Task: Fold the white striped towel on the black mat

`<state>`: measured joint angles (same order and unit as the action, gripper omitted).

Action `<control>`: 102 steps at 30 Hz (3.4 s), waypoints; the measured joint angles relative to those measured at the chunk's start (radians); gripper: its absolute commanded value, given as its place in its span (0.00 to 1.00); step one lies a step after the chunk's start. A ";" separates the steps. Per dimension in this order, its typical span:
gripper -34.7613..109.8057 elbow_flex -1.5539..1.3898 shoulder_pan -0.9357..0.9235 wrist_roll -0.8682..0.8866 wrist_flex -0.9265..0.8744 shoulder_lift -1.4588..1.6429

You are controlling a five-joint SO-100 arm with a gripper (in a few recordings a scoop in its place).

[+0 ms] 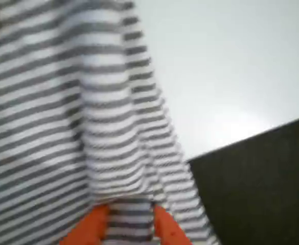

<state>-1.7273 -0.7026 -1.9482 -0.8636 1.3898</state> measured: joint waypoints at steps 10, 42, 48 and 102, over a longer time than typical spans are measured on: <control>0.33 -0.015 -0.055 -0.026 0.015 0.041; 0.38 -0.936 -0.314 0.830 -0.143 0.968; 0.37 -0.980 -0.225 0.933 -0.049 0.942; 0.31 0.476 0.227 1.161 -0.588 -0.075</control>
<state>-1.2517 -0.4755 -0.7869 -1.4511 1.3146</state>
